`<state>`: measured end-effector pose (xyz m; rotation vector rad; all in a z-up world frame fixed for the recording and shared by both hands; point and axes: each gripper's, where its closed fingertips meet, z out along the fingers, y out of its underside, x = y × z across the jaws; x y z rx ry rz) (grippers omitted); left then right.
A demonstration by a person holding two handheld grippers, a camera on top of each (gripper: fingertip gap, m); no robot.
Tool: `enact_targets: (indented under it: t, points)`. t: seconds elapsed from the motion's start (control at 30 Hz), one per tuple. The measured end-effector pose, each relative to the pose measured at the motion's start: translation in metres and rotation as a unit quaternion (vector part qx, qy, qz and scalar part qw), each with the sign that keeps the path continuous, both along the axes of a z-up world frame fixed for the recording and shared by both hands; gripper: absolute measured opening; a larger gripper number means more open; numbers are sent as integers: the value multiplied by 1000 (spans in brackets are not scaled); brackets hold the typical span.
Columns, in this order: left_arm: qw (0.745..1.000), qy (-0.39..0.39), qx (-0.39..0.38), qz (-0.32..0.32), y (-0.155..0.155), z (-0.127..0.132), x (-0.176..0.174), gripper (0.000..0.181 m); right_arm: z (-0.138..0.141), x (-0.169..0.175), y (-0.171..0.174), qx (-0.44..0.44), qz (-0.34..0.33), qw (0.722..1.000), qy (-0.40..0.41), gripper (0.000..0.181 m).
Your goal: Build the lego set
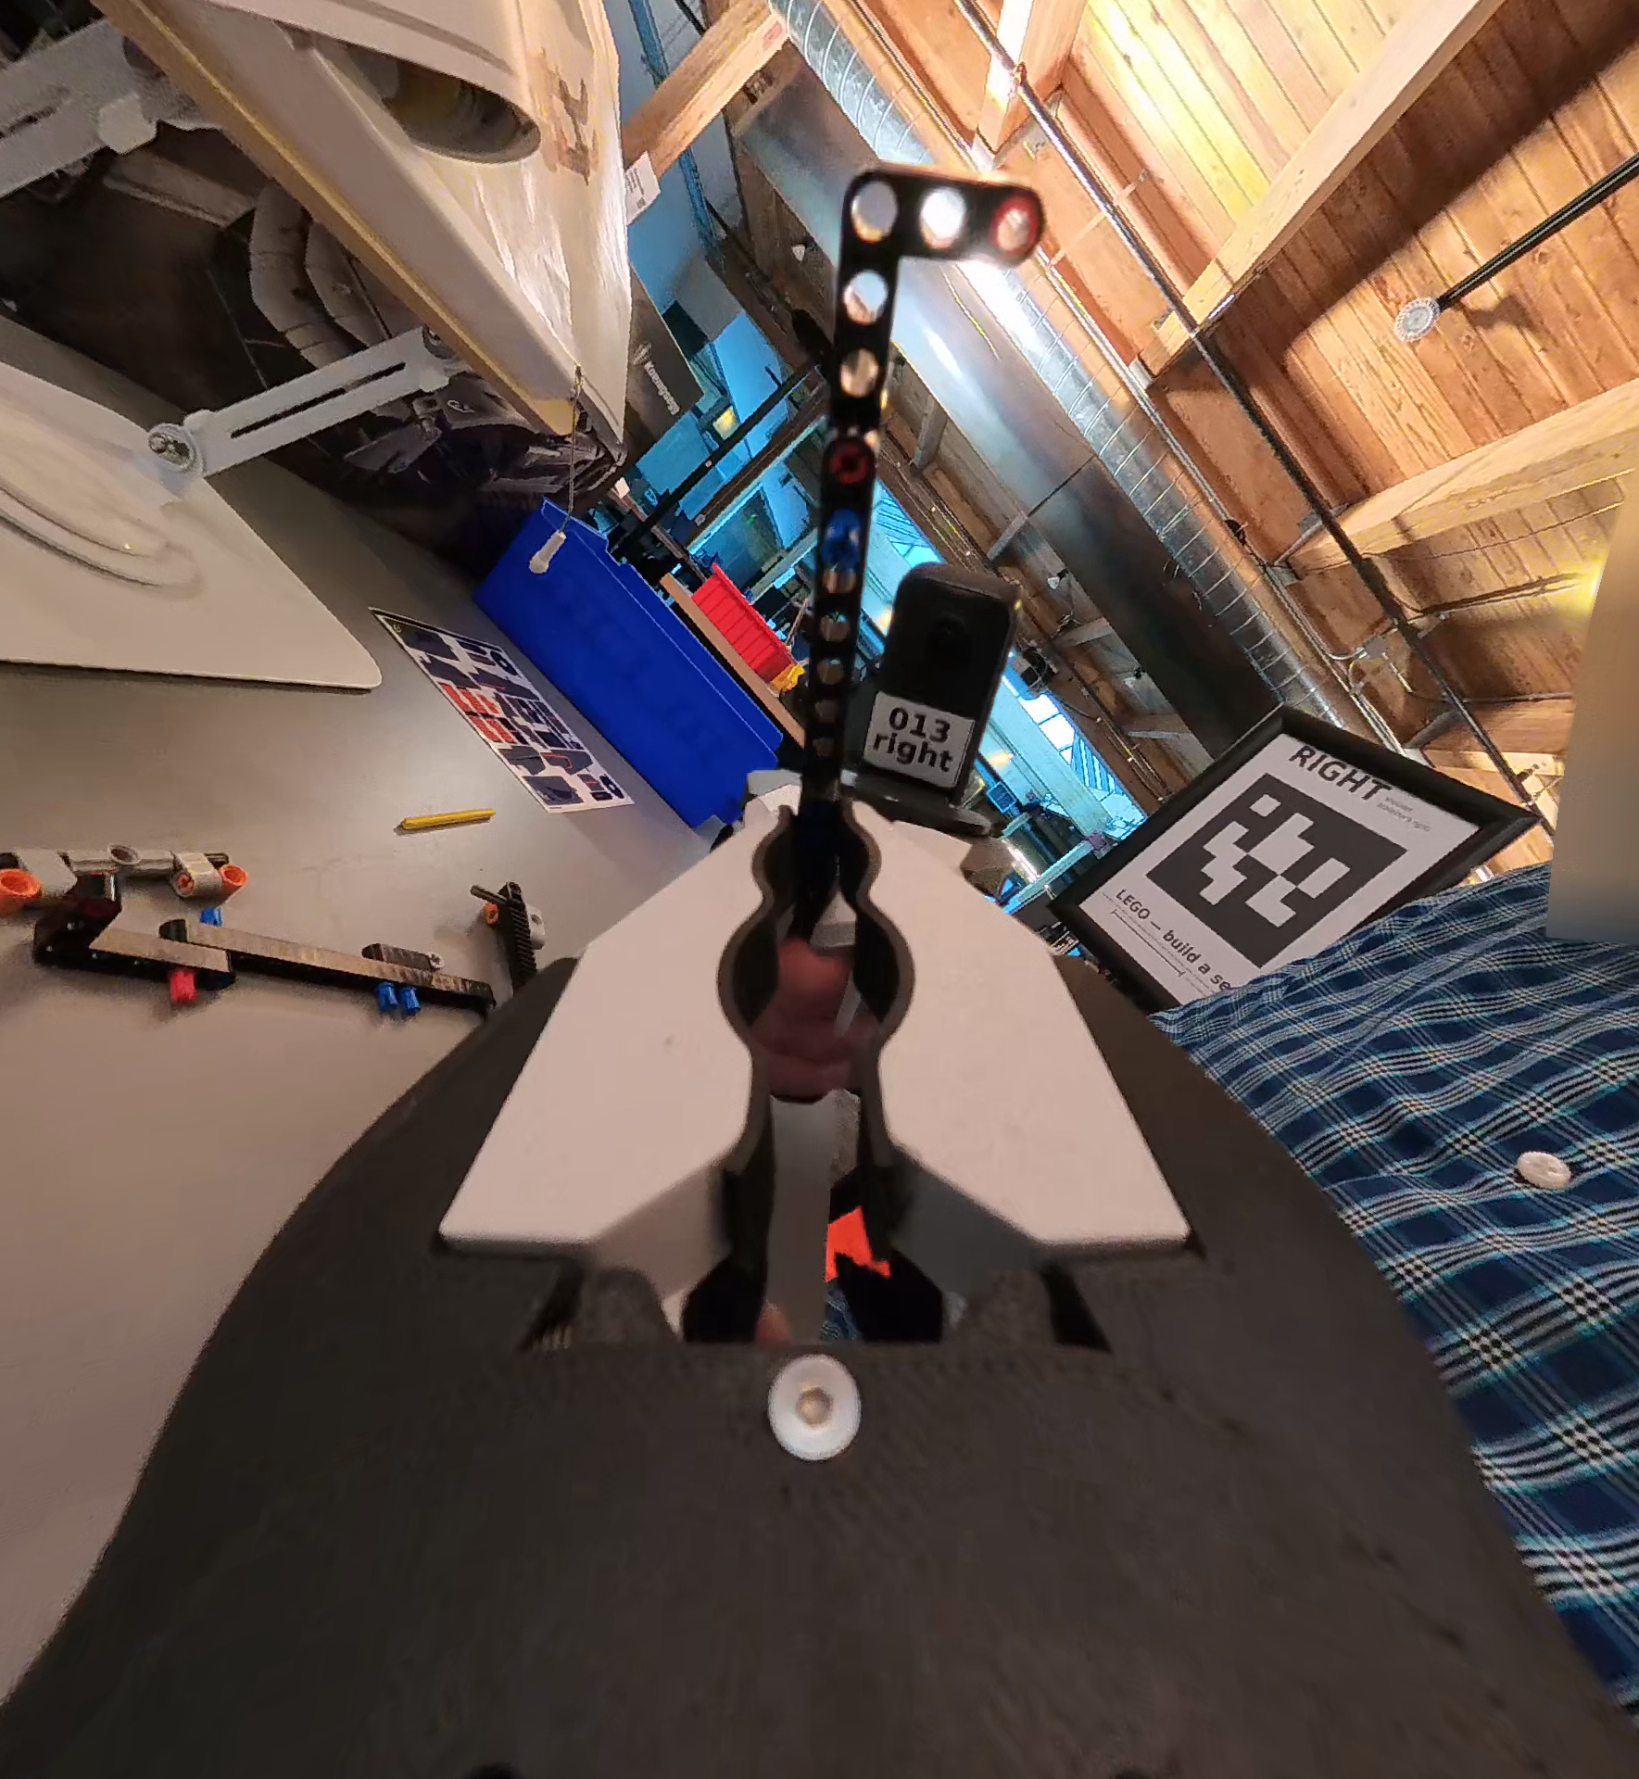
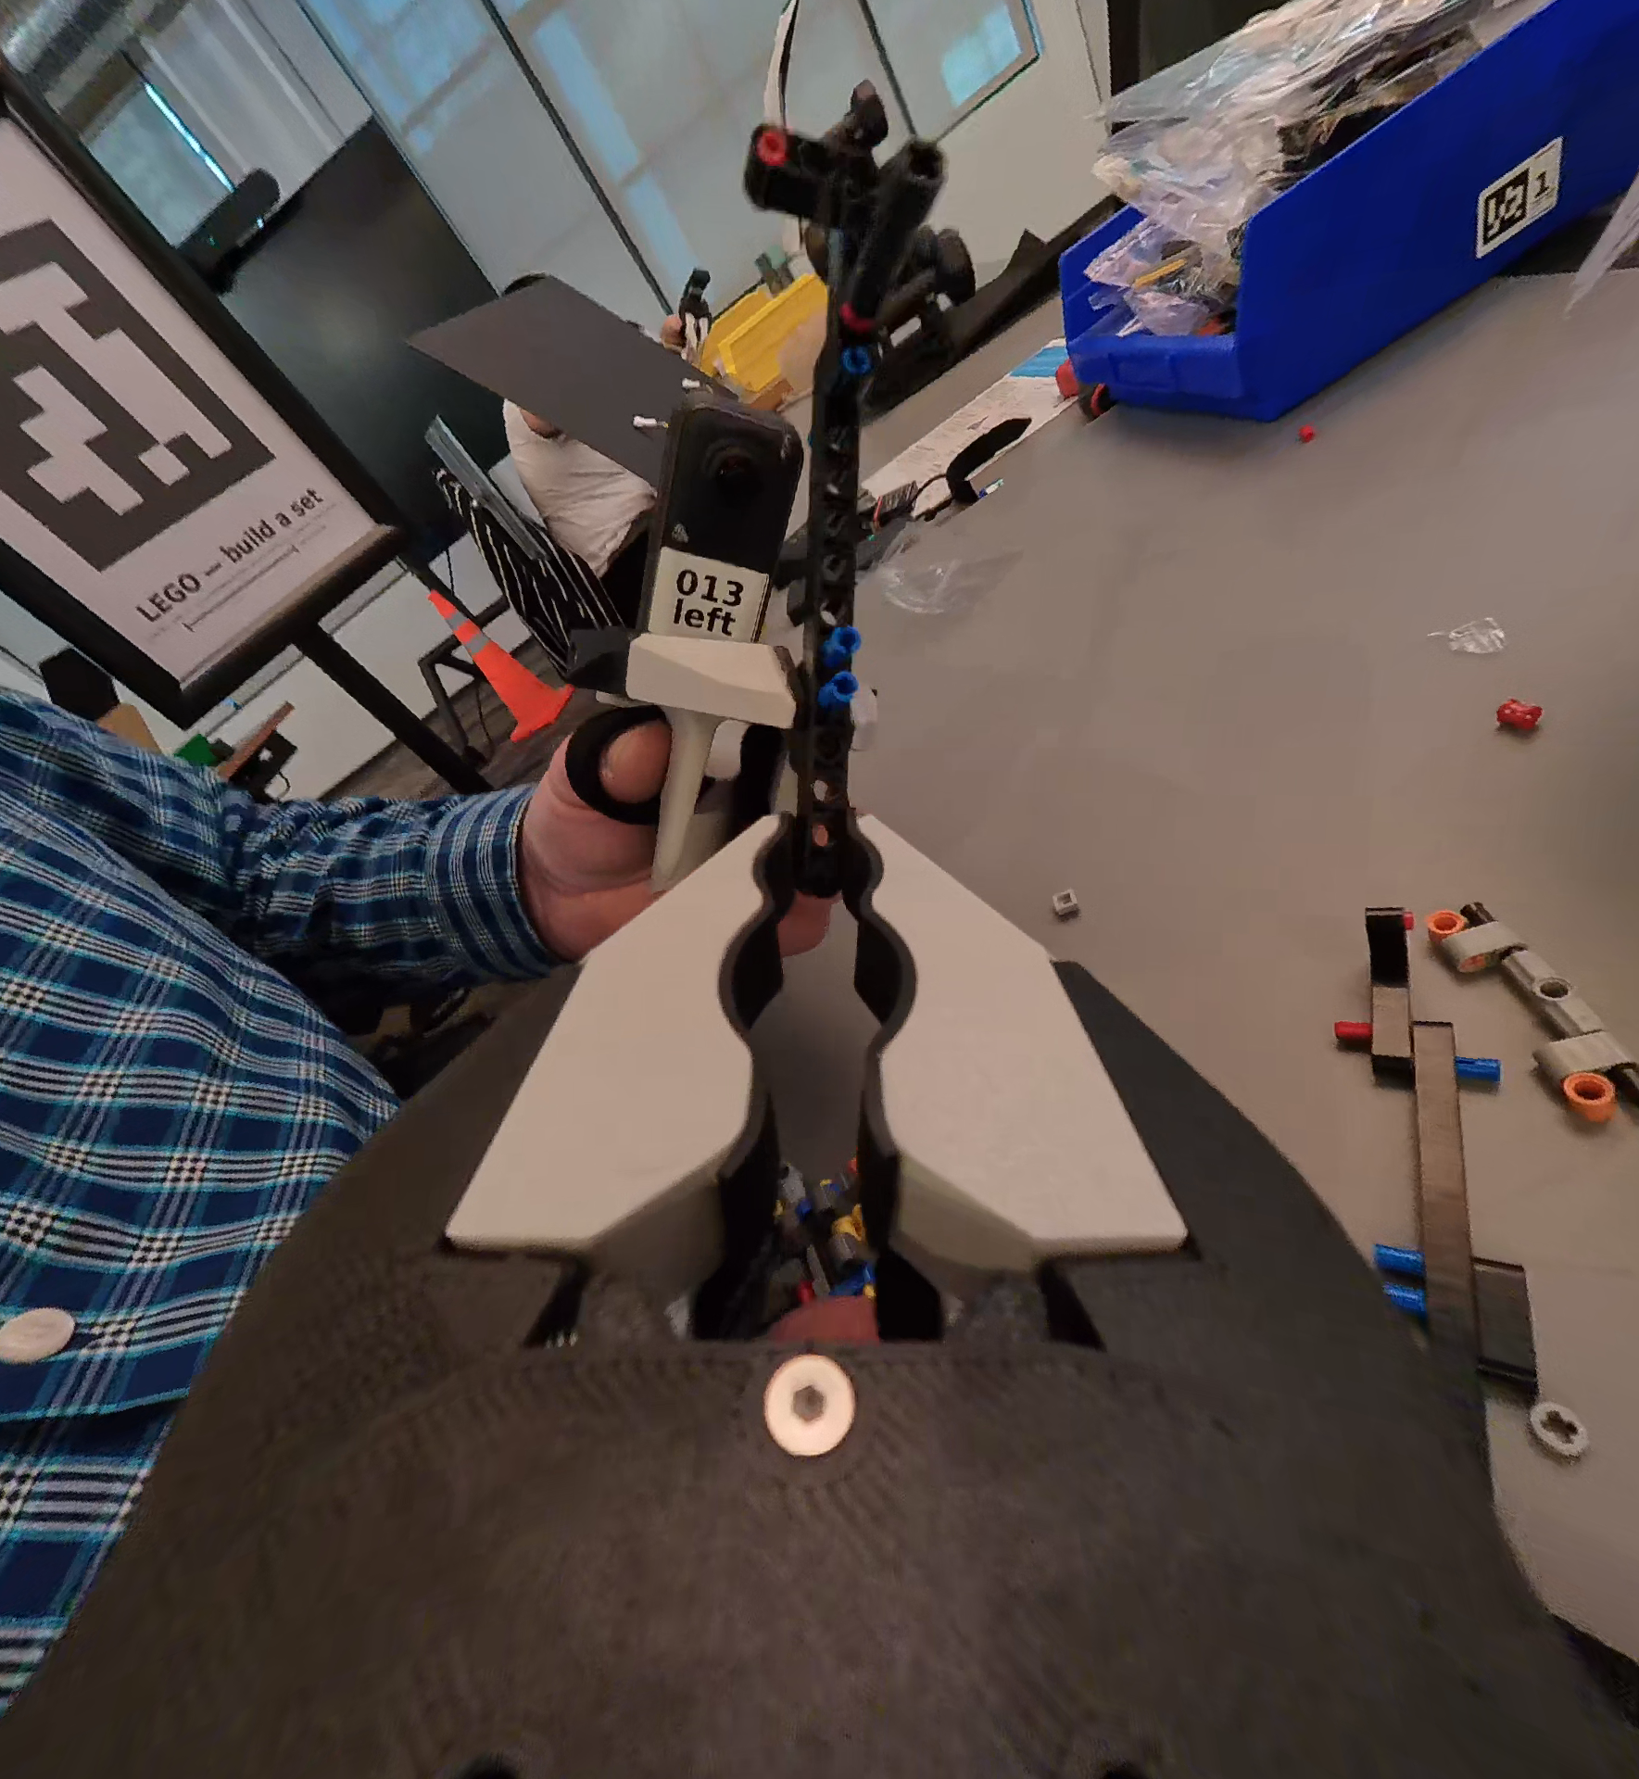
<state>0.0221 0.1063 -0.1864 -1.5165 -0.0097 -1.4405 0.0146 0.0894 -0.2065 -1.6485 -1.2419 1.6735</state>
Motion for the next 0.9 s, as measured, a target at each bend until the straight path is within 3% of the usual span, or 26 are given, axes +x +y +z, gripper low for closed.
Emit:
enact_targets:
  t: [0.73,0.9]
  points:
    - [999,30,17,29,3,2,-8,14,24,5,14,-119,-17,990,72,5]
    - [998,48,29,39,4,8,-9,19,20,4,12,-112,-17,992,63,5]
